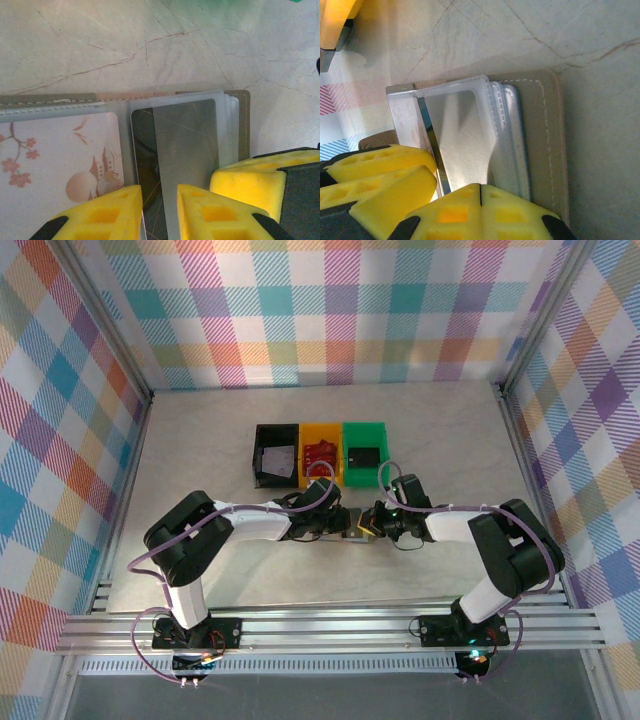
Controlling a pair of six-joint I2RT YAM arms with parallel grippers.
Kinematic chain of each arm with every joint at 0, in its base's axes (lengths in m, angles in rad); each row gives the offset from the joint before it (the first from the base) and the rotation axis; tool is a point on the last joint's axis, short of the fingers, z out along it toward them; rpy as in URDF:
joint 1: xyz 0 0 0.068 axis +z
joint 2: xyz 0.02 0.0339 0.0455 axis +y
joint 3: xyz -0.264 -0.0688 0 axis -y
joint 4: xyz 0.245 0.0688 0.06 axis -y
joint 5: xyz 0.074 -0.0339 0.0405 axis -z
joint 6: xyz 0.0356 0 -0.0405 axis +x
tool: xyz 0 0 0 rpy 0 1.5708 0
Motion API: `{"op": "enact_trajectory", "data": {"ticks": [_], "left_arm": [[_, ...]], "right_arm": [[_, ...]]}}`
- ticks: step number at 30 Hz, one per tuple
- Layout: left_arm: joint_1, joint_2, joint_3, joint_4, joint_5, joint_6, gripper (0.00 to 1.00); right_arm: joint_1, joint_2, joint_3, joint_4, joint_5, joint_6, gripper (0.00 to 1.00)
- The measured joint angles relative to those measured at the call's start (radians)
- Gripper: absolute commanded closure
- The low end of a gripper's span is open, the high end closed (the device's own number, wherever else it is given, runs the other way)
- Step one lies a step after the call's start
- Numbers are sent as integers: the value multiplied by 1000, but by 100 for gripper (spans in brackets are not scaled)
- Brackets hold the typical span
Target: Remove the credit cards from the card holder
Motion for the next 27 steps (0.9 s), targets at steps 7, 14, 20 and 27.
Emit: {"op": "enact_trajectory", "data": {"ticks": [7,14,20,27], "left_arm": [[0,0,0,-6,-9,10,67],[-4,0,0,-6,-17,11,69],[-5,8,4,-7,-21,11,75],[-5,10,3,3,-24,3,79]], "right_arm": [[-1,0,0,0,0,0,100],[-1,0,1,0,-1,0,100],[-1,0,1,0,-3,0,100],[-1,0,1,0,-5,0,100]]}}
